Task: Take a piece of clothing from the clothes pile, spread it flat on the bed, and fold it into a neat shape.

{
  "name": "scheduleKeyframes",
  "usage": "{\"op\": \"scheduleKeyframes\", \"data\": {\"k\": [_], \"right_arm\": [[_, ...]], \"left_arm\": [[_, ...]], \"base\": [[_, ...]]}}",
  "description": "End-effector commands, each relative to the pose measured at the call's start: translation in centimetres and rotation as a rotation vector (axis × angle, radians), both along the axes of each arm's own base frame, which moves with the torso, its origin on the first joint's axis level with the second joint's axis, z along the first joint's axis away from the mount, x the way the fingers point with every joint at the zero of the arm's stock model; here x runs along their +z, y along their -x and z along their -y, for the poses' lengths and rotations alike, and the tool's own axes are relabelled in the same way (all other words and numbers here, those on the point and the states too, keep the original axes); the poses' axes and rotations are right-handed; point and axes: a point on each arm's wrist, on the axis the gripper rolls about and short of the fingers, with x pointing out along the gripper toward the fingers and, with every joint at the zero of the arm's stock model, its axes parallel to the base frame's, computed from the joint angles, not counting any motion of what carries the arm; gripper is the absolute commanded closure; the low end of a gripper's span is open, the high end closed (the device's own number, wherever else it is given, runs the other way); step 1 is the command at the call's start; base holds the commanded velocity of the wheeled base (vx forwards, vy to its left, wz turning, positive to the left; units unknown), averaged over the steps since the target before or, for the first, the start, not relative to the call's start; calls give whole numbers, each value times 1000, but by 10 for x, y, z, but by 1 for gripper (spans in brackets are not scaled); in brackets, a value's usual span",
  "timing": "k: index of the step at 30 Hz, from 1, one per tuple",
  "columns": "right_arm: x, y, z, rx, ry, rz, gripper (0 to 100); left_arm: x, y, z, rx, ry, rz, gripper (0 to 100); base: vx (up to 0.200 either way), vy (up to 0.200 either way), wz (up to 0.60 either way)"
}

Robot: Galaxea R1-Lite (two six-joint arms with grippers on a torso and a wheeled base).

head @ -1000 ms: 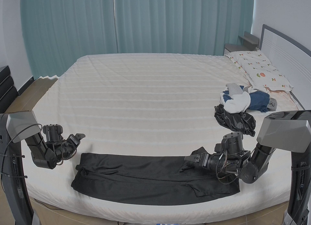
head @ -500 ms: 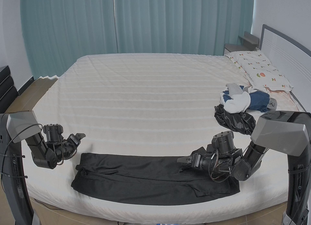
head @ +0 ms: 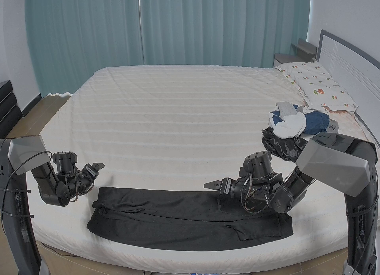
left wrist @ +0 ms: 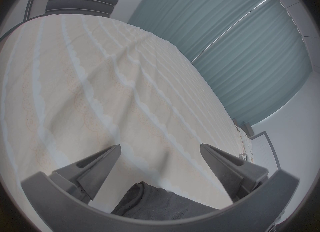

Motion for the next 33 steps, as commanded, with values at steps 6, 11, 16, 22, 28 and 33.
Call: {"op": "scheduleKeyframes", "data": {"k": [6,11,16,22,28,33], "right_arm": [[-10,-11,-4,-68,-49,93,0],[11,-10,20,-109,-41,121,0],[22,-3,49,-126,19,123,0],[10,12,80,-117,136,92,0],[4,12,91,-127,170,86,0],[3,11,94,-131,180,88,0]], "left_arm": [[-1,0,0,1,1,-2,0],[-1,0,0,1,1,-3,0],[-1,0,0,1,1,-2,0],[-1,0,0,1,1,-3,0],[-1,0,0,1,1,-3,0],[-1,0,0,1,1,-5,0]], "base": [[0,0,0],[0,0,0],[0,0,0],[0,0,0],[0,0,0],[0,0,0]]}}
